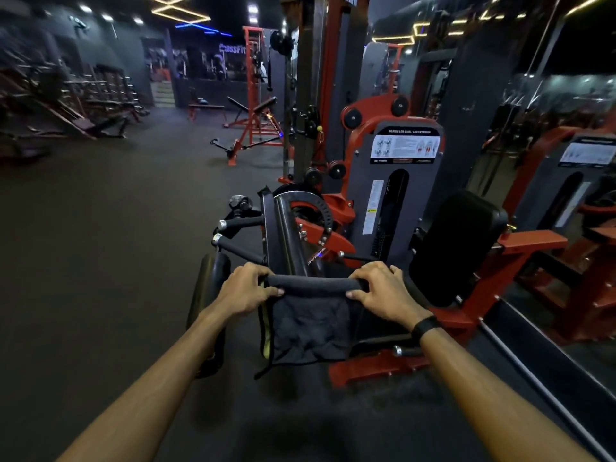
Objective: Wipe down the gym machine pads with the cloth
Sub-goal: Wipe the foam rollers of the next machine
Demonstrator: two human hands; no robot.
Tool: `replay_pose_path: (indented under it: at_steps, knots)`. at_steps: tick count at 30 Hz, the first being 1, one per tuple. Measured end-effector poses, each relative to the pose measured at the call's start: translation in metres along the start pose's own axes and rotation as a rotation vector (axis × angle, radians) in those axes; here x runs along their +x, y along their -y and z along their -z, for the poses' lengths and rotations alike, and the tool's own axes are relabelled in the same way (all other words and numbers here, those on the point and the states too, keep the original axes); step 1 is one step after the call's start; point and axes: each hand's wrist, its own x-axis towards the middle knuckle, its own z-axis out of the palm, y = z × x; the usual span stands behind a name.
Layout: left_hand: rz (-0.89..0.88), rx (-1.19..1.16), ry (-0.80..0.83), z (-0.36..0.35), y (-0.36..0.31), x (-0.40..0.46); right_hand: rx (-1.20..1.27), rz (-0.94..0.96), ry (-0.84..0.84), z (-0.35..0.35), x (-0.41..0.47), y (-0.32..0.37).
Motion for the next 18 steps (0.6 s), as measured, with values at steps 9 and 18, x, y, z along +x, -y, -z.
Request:
replay_pose_path:
  at_steps: [9,18]
  knots:
    - [0.101,-0.434,-0.079,0.038,-0.007,0.099,0.167,-0.009,0.237,0.041,0.125,-0.003]
    - [0.282,-0.21,-0.197,-0.002,0.036,0.125,0.144,-0.165,0.26,-0.094,0.156,0.038]
